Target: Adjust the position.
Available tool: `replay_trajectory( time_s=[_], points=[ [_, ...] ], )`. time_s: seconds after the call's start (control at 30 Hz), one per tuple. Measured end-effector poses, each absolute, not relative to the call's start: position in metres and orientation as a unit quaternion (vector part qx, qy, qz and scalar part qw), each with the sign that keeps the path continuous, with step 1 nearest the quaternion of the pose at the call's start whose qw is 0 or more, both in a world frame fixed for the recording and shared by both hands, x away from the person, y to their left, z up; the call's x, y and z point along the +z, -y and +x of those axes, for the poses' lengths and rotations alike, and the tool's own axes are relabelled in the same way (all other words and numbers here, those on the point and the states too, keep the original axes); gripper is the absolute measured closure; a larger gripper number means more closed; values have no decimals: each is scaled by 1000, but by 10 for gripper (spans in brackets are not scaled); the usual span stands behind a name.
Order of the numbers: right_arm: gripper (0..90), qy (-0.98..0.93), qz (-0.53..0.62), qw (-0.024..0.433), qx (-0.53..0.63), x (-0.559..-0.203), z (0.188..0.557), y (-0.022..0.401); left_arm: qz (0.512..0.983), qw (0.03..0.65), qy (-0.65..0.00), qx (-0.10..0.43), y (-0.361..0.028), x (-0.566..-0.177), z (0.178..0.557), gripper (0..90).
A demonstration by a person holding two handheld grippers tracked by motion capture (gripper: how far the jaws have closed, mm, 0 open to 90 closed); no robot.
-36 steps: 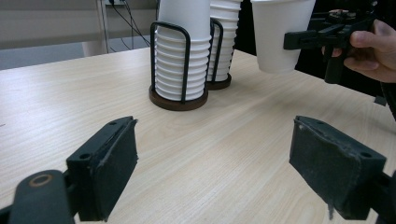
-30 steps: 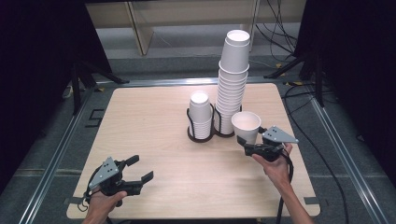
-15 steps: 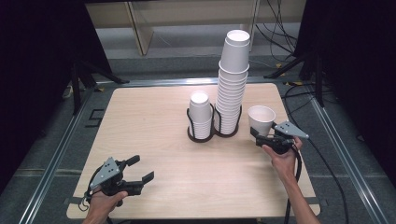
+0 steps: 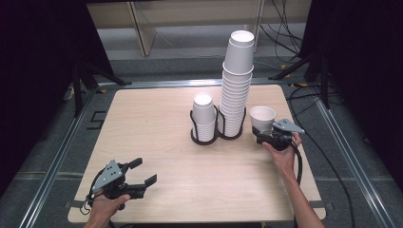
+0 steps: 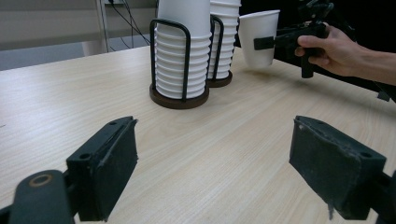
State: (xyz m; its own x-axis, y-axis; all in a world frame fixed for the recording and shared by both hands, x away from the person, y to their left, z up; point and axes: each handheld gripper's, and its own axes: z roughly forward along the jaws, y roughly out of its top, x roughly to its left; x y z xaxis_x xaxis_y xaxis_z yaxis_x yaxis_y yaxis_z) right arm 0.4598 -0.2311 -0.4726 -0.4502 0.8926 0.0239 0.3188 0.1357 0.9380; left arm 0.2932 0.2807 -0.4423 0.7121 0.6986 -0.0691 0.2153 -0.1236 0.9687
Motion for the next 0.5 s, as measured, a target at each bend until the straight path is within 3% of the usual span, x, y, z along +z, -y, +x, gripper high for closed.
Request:
replay_trajectory(
  time_s=[0.5],
  points=[
    [208,-692,466,292,468,-479,464,242,721,581,-315,209,-280,-442,292,147]
  ],
)
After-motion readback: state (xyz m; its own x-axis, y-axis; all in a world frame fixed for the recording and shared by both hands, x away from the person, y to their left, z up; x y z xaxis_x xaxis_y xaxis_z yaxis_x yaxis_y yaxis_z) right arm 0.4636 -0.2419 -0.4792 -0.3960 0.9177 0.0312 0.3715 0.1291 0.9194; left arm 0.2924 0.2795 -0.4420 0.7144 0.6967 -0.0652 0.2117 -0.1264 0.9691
